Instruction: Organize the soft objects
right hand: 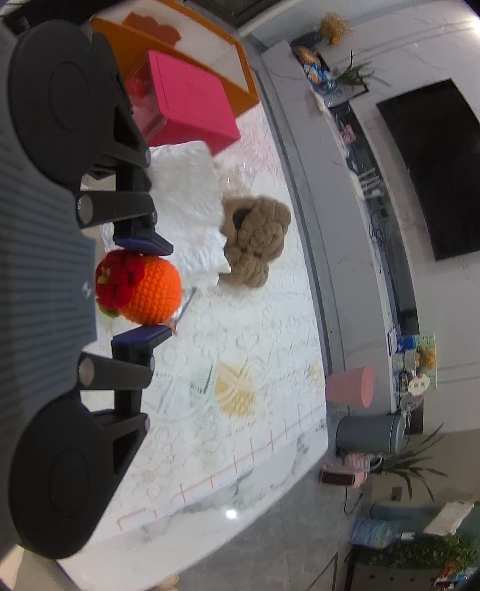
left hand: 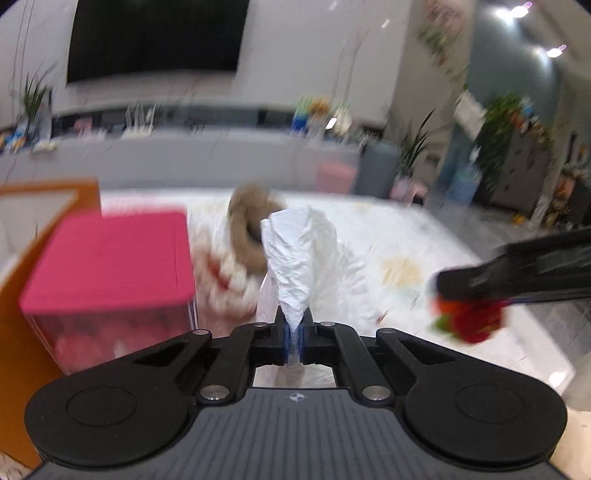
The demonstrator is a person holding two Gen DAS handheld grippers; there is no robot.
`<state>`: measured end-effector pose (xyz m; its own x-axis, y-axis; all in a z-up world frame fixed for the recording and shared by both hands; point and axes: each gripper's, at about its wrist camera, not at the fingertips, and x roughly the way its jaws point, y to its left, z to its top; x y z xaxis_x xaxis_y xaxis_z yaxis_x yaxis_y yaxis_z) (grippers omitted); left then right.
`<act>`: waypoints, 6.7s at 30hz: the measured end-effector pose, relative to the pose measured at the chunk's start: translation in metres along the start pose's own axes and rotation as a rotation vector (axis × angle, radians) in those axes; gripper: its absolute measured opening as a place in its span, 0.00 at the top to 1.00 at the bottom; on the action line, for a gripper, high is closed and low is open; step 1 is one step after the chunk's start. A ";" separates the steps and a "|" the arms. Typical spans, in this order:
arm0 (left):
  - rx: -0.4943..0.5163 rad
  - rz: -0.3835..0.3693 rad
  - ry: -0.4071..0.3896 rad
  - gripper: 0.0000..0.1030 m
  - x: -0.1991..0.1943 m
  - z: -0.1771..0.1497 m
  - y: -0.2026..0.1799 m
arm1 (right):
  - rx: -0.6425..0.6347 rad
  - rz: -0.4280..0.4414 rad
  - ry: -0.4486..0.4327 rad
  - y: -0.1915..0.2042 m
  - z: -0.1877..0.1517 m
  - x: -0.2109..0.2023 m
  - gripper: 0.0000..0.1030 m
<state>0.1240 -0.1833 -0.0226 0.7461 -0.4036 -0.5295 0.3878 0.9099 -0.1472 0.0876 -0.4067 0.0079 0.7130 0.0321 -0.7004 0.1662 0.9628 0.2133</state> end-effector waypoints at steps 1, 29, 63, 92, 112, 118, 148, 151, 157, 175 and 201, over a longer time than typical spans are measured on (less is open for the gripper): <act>0.015 -0.008 -0.029 0.96 -0.009 0.002 -0.001 | -0.002 0.016 -0.003 0.002 0.000 -0.001 0.61; 0.010 -0.008 -0.364 0.96 -0.142 0.103 0.107 | 0.013 0.021 -0.044 0.030 0.000 0.009 0.60; 0.012 0.157 -0.123 0.95 -0.073 0.054 0.169 | -0.106 0.031 -0.101 0.080 0.001 -0.004 0.60; -0.022 0.318 0.072 0.19 -0.080 0.009 0.270 | -0.547 0.332 0.110 0.324 -0.015 0.015 0.61; -0.094 0.291 0.106 0.20 -0.083 0.006 0.298 | -0.741 0.127 0.398 0.378 -0.049 0.124 0.61; -0.112 0.283 0.108 0.20 -0.082 0.006 0.301 | -0.776 0.089 0.438 0.387 -0.048 0.130 0.55; -0.169 0.298 -0.006 0.19 -0.095 0.012 0.302 | -0.402 0.210 0.163 0.322 0.001 0.035 0.16; -0.205 0.332 -0.034 0.19 -0.098 0.014 0.301 | -0.340 0.221 0.126 0.300 0.007 0.024 0.16; -0.153 0.386 -0.082 0.19 -0.104 0.018 0.283 | -0.299 0.172 0.079 0.255 0.012 0.011 0.16; 0.089 0.274 -0.015 0.19 -0.056 0.049 0.130 | -0.074 -0.025 -0.026 0.082 0.029 0.016 0.15; 0.224 0.006 0.038 0.19 0.018 -0.033 -0.017 | 0.078 -0.005 0.055 -0.013 0.018 0.058 0.06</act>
<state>0.1124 -0.2031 -0.0574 0.7294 -0.3906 -0.5616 0.4973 0.8665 0.0433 0.1388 -0.4223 -0.0231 0.6736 0.0441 -0.7378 0.2235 0.9393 0.2602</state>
